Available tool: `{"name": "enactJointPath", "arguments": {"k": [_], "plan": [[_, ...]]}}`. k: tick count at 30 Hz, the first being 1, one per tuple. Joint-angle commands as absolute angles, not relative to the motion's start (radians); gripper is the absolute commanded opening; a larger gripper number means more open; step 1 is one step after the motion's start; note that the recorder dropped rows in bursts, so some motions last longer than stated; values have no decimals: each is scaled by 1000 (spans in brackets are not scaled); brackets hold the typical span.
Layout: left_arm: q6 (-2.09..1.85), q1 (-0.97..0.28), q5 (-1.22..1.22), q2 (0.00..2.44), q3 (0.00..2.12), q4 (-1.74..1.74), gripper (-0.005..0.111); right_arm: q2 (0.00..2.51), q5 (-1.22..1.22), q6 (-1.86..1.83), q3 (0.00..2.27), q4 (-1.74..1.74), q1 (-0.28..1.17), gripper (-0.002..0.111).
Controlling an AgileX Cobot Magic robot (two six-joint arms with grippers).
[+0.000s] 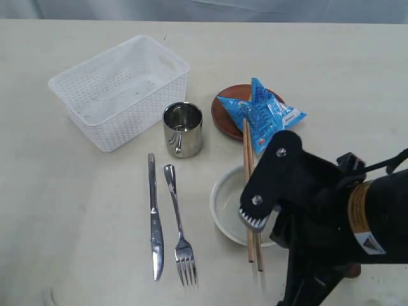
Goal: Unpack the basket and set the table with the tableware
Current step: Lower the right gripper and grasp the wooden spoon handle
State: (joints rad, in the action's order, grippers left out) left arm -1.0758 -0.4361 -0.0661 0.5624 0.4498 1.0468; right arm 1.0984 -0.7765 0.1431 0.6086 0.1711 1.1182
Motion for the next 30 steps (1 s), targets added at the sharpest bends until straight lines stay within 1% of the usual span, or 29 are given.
{"name": "enactJointPath", "arguments": {"k": [1, 4, 6, 8, 12, 13, 14, 15, 19, 21, 23, 24, 25, 26, 27, 28, 30], "plan": [[-1078, -442, -63, 558, 448, 1054, 0, 1091, -870, -93, 615, 85, 1049, -1], [-1078, -442, -63, 558, 448, 1054, 0, 1115, -891, -295, 600, -33, 1049, -1], [-1078, -442, -63, 558, 448, 1054, 0, 1126, -891, -338, 576, -43, 1049, -1], [-1078, -442, -63, 558, 448, 1054, 0, 1142, -864, -249, 552, 20, 1046, -1], [-1078, -442, -42, 558, 448, 1054, 0, 1138, -807, 166, 550, 241, 969, -1], [-1078, -442, -22, 558, 448, 1054, 0, 1136, -819, 305, 568, 298, 887, -1], [-1078, -442, -19, 558, 448, 1054, 0, 1136, -829, 333, 579, 296, 836, -1], [-1078, -442, 0, 568, 448, 1054, 0, 1138, -854, 344, 600, 249, 732, -1], [-1030, -442, 20, 645, 448, 1054, 0, 1191, -870, 344, 608, 180, 495, 0], [-1020, -442, 40, 680, 452, 1054, 0, 1249, -863, 344, 608, 149, 430, 0], [-1013, -442, 47, 693, 454, 1054, 0, 1318, -813, 344, 608, 139, 421, 0], [-1013, -442, 47, 693, 457, 1054, 0, 1372, -776, 346, 608, 137, 421, 5], [-1015, -442, 47, 693, 457, 1054, 0, 1401, -762, 357, 612, 137, 421, 13], [-1015, -442, 52, 693, 457, 1054, 0, 1452, -742, 381, 623, 137, 421, 27], [-1015, -442, 54, 693, 457, 1054, 0, 1484, -719, 394, 627, 140, 421, 36], [-1015, -442, 54, 693, 457, 1054, 0, 1521, -682, 424, 632, 144, 421, 41], [-1015, -442, 54, 693, 457, 1054, 0, 1561, -638, 467, 638, 156, 421, 41]]}}
